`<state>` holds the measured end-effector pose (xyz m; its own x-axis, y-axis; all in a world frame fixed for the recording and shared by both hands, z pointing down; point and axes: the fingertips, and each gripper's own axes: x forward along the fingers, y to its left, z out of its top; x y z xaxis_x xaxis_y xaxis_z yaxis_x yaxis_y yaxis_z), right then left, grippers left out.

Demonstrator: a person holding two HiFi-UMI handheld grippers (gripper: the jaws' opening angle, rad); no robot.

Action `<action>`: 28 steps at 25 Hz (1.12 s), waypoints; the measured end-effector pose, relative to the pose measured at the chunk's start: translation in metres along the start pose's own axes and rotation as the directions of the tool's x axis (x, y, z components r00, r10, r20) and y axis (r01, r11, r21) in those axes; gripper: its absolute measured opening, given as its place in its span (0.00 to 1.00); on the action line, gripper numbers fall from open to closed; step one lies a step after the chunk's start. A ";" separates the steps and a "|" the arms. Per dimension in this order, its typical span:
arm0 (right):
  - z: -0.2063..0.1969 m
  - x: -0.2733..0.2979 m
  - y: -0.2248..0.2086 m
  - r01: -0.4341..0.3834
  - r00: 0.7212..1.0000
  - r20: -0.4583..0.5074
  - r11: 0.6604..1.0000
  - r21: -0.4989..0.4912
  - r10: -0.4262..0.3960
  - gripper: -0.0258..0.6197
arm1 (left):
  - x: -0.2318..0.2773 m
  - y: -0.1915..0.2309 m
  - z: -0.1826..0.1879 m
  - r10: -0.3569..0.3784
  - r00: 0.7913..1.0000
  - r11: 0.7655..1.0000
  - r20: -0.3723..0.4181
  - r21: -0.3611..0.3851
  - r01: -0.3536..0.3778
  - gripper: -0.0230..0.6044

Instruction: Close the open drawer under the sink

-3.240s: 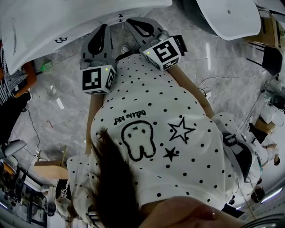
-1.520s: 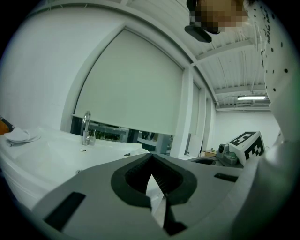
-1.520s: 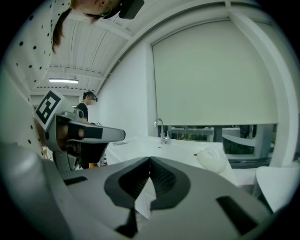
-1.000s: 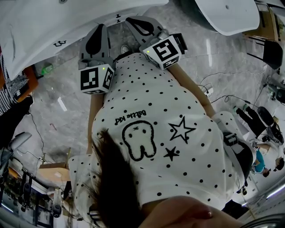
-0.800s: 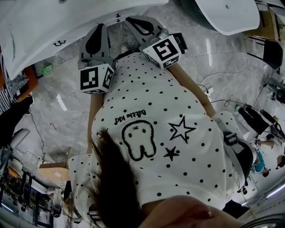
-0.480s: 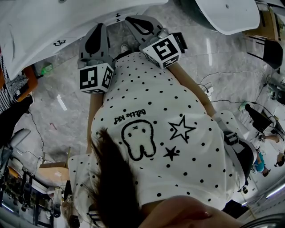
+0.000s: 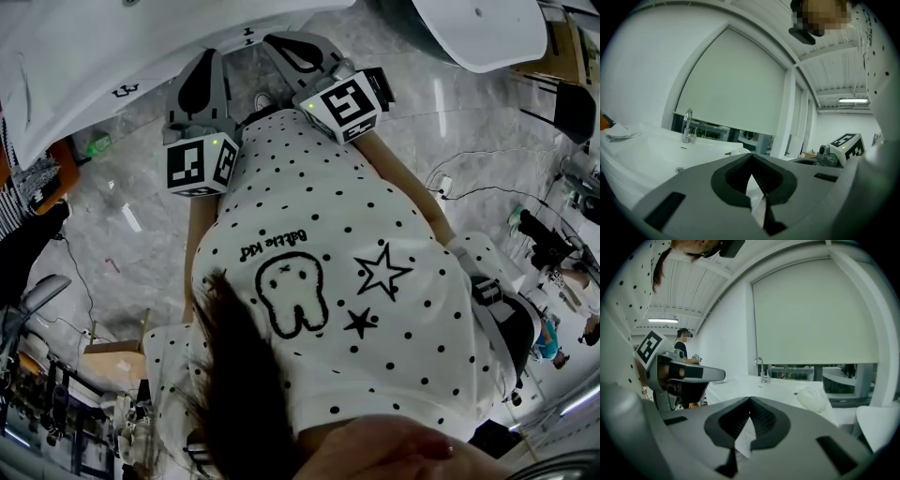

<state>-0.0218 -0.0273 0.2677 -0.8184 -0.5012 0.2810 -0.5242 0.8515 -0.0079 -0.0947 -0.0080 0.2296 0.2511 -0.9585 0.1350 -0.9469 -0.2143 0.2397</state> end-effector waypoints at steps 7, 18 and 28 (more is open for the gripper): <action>0.000 0.000 0.000 -0.001 1.000 -0.001 1.000 0.003 0.001 0.06 | 0.000 0.000 0.000 0.003 1.000 1.000 -0.002 -0.003 -0.003 0.04; 0.001 0.000 -0.001 0.007 1.000 -0.001 1.000 0.001 -0.007 0.06 | -0.001 0.002 0.003 0.009 1.000 1.000 0.008 0.003 -0.009 0.04; 0.000 0.000 0.000 -0.001 1.000 -0.007 1.000 -0.007 0.001 0.06 | -0.001 0.003 0.001 0.012 1.000 1.000 0.003 -0.011 -0.012 0.04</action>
<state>-0.0217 -0.0269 0.2674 -0.8173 -0.4994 0.2875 -0.5219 0.8530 -0.0017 -0.0983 -0.0080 0.2292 0.2396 -0.9614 0.1353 -0.9476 -0.2012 0.2483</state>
